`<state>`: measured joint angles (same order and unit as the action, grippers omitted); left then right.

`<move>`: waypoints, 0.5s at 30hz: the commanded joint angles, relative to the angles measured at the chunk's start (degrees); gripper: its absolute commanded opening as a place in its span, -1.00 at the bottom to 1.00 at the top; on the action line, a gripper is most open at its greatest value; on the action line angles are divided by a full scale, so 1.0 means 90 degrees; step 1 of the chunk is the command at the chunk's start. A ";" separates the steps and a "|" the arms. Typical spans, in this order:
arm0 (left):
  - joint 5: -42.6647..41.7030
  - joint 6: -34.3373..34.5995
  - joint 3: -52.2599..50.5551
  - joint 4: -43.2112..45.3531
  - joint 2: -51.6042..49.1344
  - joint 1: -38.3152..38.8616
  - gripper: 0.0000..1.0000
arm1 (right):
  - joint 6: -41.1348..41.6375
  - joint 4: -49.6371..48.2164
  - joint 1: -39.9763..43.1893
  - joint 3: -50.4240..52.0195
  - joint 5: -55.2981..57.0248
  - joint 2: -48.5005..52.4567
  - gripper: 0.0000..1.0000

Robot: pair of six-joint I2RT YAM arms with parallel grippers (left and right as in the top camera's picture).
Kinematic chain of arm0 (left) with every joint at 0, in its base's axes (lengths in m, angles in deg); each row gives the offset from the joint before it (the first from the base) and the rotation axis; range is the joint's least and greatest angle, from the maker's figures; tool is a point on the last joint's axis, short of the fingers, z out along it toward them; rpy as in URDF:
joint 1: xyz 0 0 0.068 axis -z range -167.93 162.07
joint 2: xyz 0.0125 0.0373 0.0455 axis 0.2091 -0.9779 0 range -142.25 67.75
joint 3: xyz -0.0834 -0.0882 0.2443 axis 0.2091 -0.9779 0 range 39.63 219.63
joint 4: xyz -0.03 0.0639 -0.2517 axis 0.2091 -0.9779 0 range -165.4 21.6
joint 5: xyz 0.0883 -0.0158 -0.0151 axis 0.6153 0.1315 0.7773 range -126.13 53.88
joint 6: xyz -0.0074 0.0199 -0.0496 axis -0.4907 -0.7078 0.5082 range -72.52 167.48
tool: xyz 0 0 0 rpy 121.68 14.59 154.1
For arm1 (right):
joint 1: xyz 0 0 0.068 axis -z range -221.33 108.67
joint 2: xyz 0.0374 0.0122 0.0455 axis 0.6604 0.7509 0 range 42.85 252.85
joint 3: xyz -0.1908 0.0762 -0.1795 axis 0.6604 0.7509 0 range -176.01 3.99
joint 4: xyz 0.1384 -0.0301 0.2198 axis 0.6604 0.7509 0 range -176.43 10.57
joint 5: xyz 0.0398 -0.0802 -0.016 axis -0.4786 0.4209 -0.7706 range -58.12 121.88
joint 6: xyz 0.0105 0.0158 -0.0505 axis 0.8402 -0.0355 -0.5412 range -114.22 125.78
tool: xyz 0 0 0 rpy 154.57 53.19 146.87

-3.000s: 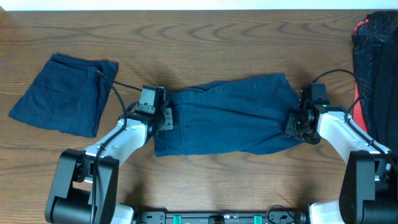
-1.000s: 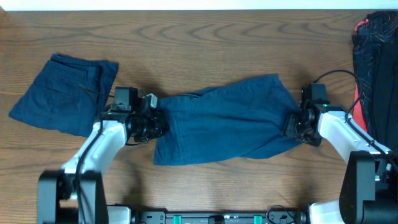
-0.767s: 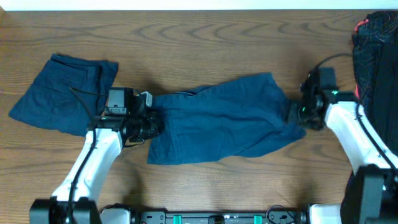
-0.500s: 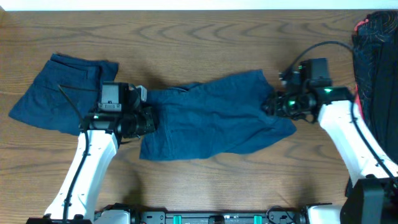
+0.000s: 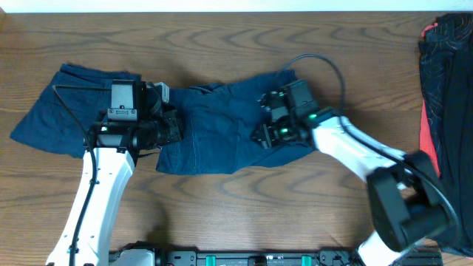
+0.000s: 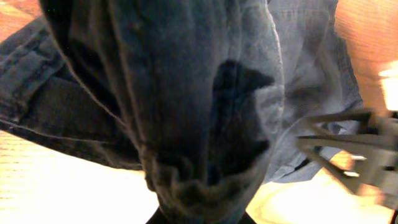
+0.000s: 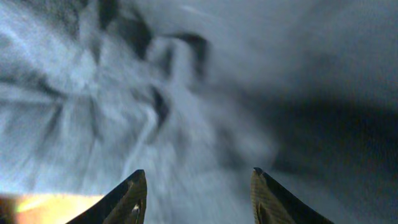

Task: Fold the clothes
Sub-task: 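Fold the right leg end leftward over the jeans with the right gripper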

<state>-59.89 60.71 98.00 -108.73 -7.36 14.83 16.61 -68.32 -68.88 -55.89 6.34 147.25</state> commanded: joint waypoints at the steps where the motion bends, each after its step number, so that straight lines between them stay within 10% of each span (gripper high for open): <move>1: 0.0002 -0.0078 0.0168 0.0061 0.0083 -0.0036 -0.88 | 0.0100 -0.0491 -0.0457 0.0049 0.0080 0.0566 0.07; 15: -0.0641 0.0916 0.0168 0.1095 0.0007 0.0034 -0.88 | 0.1037 -0.1428 -0.2244 0.0046 0.0617 0.1273 0.01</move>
<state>-62.52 65.45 98.00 -100.30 -7.36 14.83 21.92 -81.90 -85.56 -57.01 9.23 155.58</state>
